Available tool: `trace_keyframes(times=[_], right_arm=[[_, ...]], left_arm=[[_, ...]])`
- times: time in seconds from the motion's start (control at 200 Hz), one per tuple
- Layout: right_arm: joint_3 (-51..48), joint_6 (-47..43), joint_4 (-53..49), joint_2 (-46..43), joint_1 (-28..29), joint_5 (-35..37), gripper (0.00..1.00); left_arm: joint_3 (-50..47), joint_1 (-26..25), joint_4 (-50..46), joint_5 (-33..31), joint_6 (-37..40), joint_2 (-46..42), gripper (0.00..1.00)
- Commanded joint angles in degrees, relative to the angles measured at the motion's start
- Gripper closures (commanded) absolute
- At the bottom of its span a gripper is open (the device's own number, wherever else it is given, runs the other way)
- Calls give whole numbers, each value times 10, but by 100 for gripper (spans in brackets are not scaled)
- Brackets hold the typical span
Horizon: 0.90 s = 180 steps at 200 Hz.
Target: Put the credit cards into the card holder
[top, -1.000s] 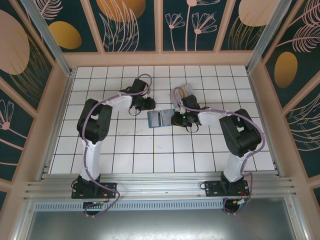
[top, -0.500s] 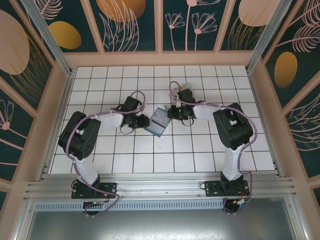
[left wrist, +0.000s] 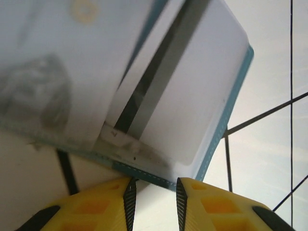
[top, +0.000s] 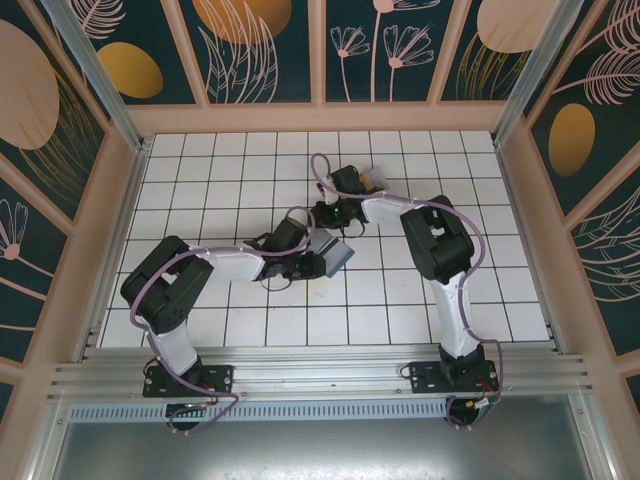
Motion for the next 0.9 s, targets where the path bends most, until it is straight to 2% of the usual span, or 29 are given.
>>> trace_keyframes(times=[0.0,0.19,0.31,0.515,0.606,0.896], right_arm=[[13,-38,-57,20,16,-65,78],[42,-79,-99,29,20,-100,78],[35,-73,-82,12,12,-124,78],[31,-54,-70,-50,-4,-64,76],[16,-35,-49,-92,-37,-37,74],[-53,-6,7,-212,-88,37,72]], left_arm=[[23,-20,4,28,-25,31,68],[72,-39,16,33,-33,52,67],[83,-42,11,30,-30,40,65],[76,-42,-24,-39,-8,-31,60],[71,-42,-22,-61,-6,-61,59],[122,-33,-56,-127,38,-75,57]])
